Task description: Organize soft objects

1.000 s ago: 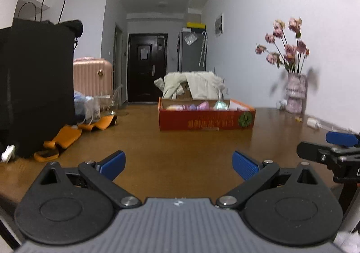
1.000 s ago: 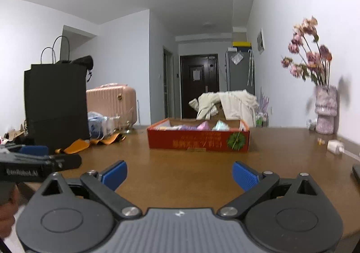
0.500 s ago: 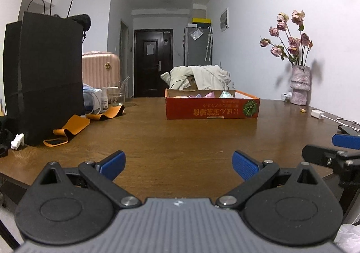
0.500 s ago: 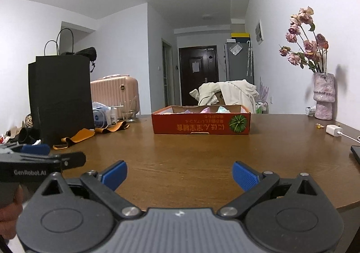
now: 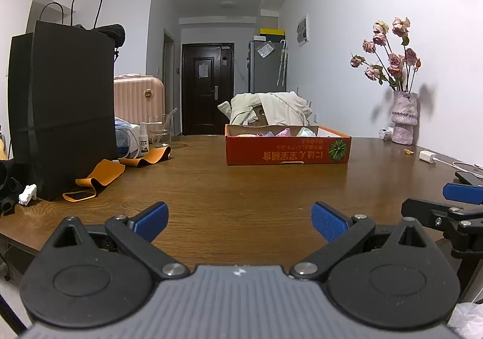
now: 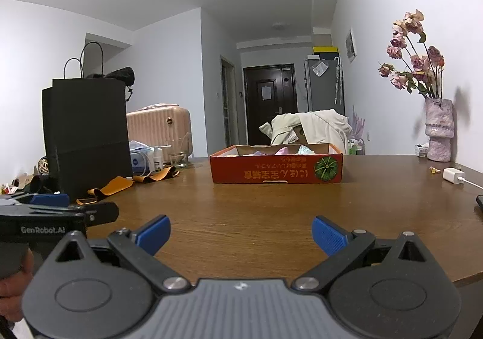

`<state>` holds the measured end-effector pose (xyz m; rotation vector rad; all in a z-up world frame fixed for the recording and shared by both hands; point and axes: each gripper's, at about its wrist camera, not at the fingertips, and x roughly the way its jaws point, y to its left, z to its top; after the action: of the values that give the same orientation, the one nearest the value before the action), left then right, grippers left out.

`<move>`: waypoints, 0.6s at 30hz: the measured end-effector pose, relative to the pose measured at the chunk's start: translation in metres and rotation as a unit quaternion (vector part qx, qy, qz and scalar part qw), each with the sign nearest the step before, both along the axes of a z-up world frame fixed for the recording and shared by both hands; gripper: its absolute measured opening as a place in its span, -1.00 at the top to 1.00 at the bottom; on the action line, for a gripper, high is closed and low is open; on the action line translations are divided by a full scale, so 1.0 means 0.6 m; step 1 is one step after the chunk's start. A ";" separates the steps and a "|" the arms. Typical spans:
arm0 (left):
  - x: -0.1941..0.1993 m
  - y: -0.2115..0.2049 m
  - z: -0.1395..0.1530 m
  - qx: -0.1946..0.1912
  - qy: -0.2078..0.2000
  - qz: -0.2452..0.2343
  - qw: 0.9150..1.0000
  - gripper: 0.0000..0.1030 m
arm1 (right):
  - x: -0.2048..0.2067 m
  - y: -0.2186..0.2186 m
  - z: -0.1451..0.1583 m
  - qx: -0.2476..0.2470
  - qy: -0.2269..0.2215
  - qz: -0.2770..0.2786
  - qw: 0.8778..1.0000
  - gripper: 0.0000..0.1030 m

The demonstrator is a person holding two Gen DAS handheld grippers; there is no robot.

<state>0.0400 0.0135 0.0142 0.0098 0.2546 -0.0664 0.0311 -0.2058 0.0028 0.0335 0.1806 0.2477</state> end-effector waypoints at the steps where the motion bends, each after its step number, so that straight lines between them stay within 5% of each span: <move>1: 0.000 0.000 0.001 0.000 0.000 0.000 1.000 -1.00 | 0.001 -0.001 0.000 0.000 0.000 0.000 1.000 -0.95; 18: -0.003 0.003 0.004 0.001 -0.005 -0.004 1.000 -1.00 | 0.003 -0.003 0.001 0.010 0.000 -0.003 1.000 -0.95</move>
<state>0.0383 0.0155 0.0165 0.0141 0.2445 -0.0749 0.0330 -0.2078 0.0033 0.0537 0.1778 0.2436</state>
